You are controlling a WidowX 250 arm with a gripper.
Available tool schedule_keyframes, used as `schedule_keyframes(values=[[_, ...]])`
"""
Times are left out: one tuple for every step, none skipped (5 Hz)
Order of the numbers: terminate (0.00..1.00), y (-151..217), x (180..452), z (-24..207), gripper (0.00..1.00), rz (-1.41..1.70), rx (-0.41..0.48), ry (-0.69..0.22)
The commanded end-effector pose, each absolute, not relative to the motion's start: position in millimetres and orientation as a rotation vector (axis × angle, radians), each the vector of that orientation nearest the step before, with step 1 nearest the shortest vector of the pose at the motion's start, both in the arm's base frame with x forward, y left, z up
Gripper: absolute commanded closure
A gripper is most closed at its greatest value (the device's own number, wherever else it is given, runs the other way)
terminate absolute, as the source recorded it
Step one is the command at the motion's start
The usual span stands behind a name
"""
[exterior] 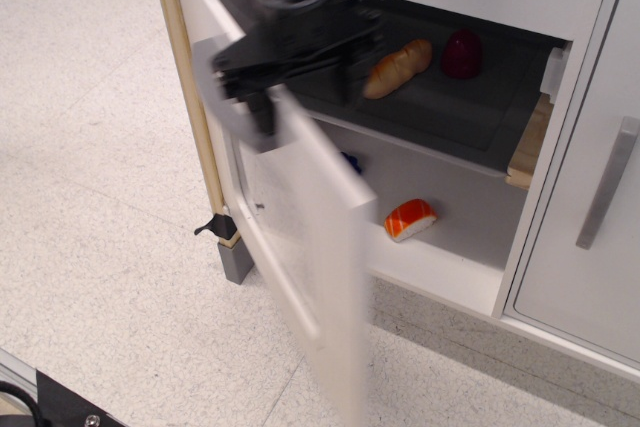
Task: Close oven
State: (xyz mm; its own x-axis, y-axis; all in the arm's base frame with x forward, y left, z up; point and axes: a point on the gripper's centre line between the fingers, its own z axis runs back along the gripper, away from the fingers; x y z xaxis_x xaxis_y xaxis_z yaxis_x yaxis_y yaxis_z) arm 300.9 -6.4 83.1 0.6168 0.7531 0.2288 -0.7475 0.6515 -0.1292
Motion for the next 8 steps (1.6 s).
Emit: schedule_keyframes(values=[[0.0, -48, 341, 79, 0.0, 0.975, -0.07, -0.268], [0.0, -51, 339, 97, 0.0, 0.99, -0.138, -0.263], [0.0, -54, 325, 119, 0.0, 0.947, -0.202, -0.281], [0.0, -56, 319, 140, 0.0, 0.937, -0.275, -0.295], [0.0, -60, 312, 146, 0.0, 0.91, -0.294, -0.317], [0.0, -57, 298, 118, 0.0, 0.803, -0.202, -0.267], [0.0, -48, 295, 75, 0.0, 0.754, -0.15, -0.24], [0.0, -40, 299, 48, 0.0, 0.76, -0.099, -0.3]])
